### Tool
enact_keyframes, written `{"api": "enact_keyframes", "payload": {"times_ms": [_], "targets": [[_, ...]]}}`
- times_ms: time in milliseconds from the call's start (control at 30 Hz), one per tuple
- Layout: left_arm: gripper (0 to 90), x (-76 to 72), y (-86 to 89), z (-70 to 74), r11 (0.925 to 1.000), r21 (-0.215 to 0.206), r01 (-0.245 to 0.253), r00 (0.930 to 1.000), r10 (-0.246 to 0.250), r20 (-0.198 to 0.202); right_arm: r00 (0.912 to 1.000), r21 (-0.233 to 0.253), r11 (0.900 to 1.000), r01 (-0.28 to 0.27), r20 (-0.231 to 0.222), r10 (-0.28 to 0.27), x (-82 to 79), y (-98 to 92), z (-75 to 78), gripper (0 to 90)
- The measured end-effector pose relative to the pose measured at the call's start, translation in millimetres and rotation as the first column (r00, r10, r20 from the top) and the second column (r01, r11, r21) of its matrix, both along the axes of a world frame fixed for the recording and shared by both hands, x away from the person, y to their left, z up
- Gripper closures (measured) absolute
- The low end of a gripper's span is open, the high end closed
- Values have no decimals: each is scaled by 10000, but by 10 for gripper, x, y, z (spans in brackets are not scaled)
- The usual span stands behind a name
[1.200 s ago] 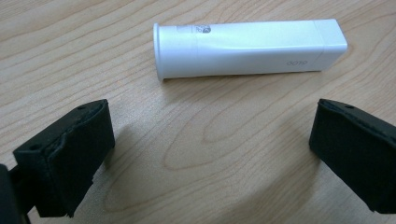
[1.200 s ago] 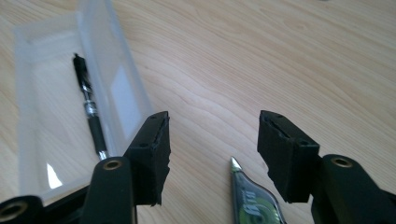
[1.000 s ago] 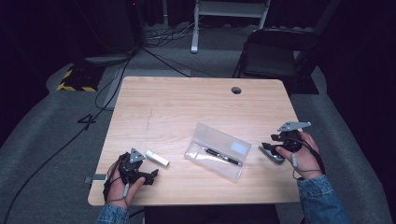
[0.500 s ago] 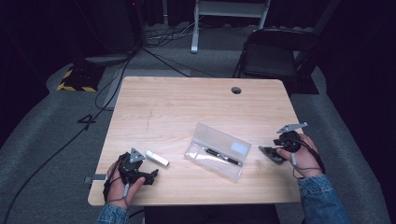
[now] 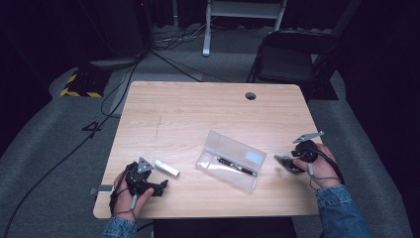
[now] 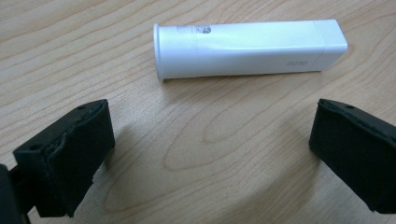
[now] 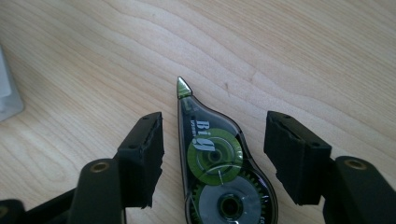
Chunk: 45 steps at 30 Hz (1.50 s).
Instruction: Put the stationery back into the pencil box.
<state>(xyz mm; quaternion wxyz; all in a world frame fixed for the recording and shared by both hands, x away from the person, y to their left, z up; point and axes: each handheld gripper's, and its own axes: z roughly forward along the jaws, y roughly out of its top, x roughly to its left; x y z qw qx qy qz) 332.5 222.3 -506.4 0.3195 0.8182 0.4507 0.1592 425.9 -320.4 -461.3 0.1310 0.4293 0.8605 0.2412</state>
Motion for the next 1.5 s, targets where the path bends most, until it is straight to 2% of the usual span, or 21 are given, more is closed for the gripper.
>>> {"api": "enact_keyframes", "payload": {"times_ms": [333,500,567,633,1200,1500], "targets": [[4,1,-1,0,10000,-7,-10,10000,10,6,9995,-103,9999,92,-297,-95,34,-24,-108,381],[4,1,-2,0,10000,-9,-11,10000,11,4,9992,-132,9999,111,-383,-116,41,-28,-143,439],[4,2,-2,1,10000,4,-4,10000,4,-3,9991,-119,9999,104,-403,-108,39,-30,-134,503],[4,4,-2,1,10000,14,4,10000,-4,13,9993,-143,9999,56,-378,-61,38,-30,-131,522],[4,4,-1,1,10000,14,4,10000,-4,14,9989,-75,9997,215,-409,-218,27,-22,-111,532],[4,4,-2,1,10000,12,2,10000,-2,14,9994,283,9993,238,-260,-231,-19,-6,22,534]]}}
